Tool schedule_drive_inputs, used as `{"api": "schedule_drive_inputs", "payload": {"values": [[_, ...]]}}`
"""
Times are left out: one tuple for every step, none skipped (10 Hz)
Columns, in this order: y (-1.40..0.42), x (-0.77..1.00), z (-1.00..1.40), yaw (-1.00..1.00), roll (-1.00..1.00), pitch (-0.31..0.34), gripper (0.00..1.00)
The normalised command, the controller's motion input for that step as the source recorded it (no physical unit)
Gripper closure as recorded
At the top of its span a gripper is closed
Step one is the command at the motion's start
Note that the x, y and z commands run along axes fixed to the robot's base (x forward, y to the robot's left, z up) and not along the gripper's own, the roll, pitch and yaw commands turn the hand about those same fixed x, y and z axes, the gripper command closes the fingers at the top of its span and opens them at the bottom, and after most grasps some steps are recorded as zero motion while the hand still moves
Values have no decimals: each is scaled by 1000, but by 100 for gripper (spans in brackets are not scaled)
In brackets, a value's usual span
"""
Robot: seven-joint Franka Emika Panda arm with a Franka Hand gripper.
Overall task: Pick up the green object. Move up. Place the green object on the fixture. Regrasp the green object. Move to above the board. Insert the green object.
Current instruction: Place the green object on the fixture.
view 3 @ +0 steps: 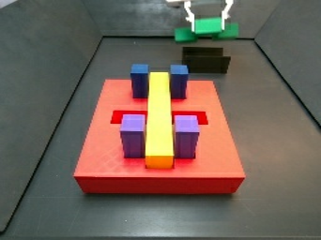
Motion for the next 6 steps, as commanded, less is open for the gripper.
{"api": "schedule_drive_inputs", "payload": {"values": [[-69,429,-111,0,-89,277,100],[249,297,-3,29,-123,231,100],[0,303,-189,126,-86,197,100],[0,191,-303,163,-171,169,100],[-217,66,-314,123,-103,189,100],[-229,26,-214,97,-117,149,100]]}}
